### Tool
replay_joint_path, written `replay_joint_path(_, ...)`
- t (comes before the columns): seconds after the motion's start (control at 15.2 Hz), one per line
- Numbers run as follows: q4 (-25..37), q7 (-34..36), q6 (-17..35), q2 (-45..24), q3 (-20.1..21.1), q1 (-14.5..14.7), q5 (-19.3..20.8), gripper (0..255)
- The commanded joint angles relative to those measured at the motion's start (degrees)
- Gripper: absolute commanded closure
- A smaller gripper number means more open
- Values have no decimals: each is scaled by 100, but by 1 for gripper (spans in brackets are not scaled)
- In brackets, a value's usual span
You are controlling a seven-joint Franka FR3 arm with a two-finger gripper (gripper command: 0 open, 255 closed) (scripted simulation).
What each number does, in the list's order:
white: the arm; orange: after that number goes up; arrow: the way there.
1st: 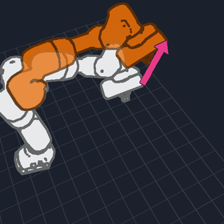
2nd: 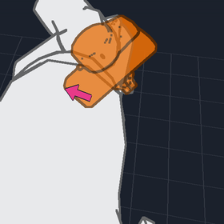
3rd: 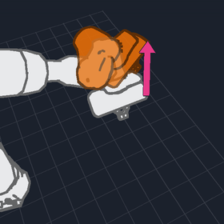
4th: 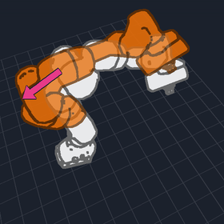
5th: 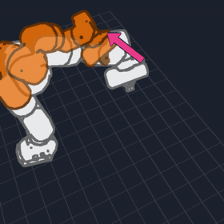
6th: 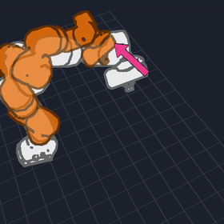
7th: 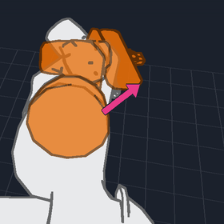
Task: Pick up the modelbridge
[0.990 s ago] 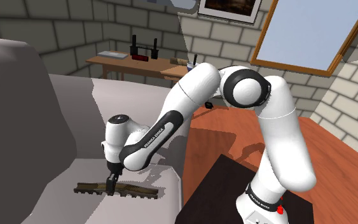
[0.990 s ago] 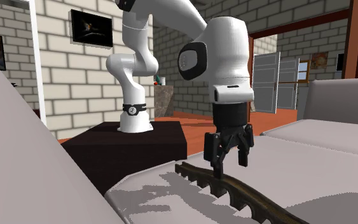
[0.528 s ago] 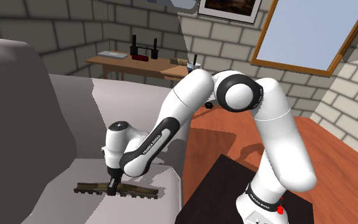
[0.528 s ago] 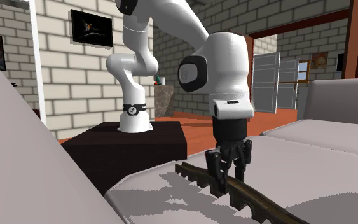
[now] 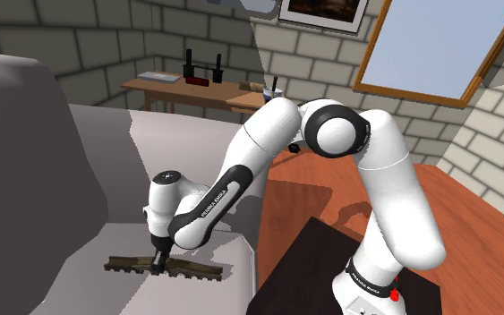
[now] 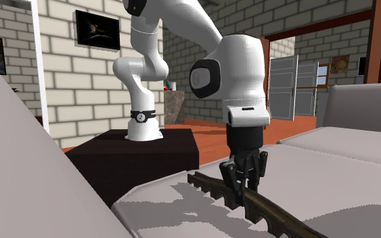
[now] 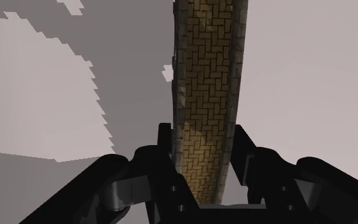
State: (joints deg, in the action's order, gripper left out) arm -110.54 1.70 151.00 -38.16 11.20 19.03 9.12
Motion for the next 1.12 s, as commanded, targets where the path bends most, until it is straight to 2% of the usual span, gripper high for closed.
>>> replay_joint_path(0.0, -9, -8, -6, 9, 3, -10, -5, 255)
replay_joint_path(1.06, -165, -140, -788, 950, 231, -185, -245, 255)
